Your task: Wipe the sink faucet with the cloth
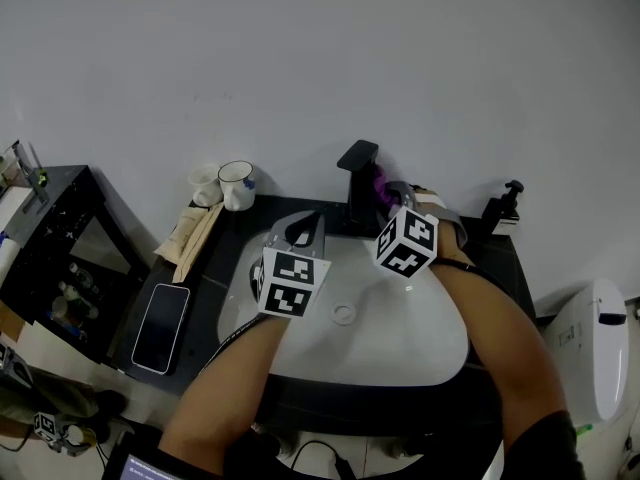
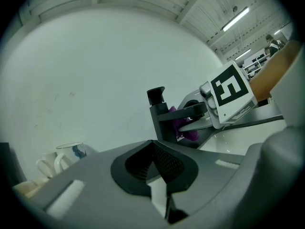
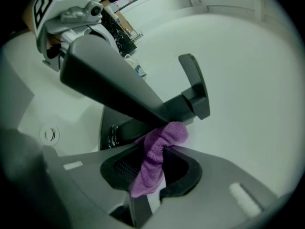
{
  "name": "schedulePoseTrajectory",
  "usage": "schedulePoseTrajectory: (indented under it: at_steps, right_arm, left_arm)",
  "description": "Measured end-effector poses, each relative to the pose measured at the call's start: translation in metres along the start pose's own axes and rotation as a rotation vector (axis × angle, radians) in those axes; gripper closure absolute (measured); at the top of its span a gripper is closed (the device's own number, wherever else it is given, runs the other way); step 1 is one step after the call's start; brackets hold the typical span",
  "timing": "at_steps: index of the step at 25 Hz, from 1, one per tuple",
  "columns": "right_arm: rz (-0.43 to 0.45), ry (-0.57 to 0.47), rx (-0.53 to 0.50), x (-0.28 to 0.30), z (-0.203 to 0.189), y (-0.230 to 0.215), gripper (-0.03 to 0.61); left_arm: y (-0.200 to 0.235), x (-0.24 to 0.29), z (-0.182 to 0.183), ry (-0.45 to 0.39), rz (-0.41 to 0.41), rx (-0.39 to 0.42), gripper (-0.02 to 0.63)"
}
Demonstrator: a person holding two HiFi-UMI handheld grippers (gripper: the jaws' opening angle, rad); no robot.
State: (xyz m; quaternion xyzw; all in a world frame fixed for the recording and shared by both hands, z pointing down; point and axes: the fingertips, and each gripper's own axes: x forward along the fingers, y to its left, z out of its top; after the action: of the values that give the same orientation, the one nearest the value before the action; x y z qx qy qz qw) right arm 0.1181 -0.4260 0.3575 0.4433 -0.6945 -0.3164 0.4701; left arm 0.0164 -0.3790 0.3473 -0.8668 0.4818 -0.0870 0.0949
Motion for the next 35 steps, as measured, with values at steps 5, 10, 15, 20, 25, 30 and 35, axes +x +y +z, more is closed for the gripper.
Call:
schedulePoseTrajectory:
  at_steps: [5,10,15,20,25,30,35]
  right_arm:
    - [0.016,0.007,-0.021,0.002,-0.004,0.01,0.474]
    - [0.036,0.008,-0.041,0.002,-0.006,0.019,0.474]
    - [0.064,0.012,-0.089,0.002,-0.006,0.032,0.474]
    - [0.073,0.015,-0.106,0.002,-0.006,0.039,0.474]
    - [0.086,0.02,-0.117,0.003,-0.006,0.047,0.474]
    - [0.107,0.021,-0.139,0.004,-0.006,0.061,0.474]
    - [0.097,0.016,-0.147,0.005,-0.006,0.063,0.477]
  left_arm:
    - [-0.001,0.001,0.002,-0.003,-0.005,0.001,0.595]
    - [-0.002,0.001,0.002,-0.001,-0.006,0.001,0.597]
    - [0.0,0.002,0.003,-0.001,-0.003,0.003,0.597]
    - [0.001,0.002,0.002,0.001,0.002,0.0,0.595]
    - [0.0,0.001,0.002,0.0,-0.002,0.001,0.597]
    - [0.0,0.0,0.0,0.007,0.0,-0.006,0.597]
    - [0.0,0.0,0.001,0.004,-0.002,-0.002,0.595]
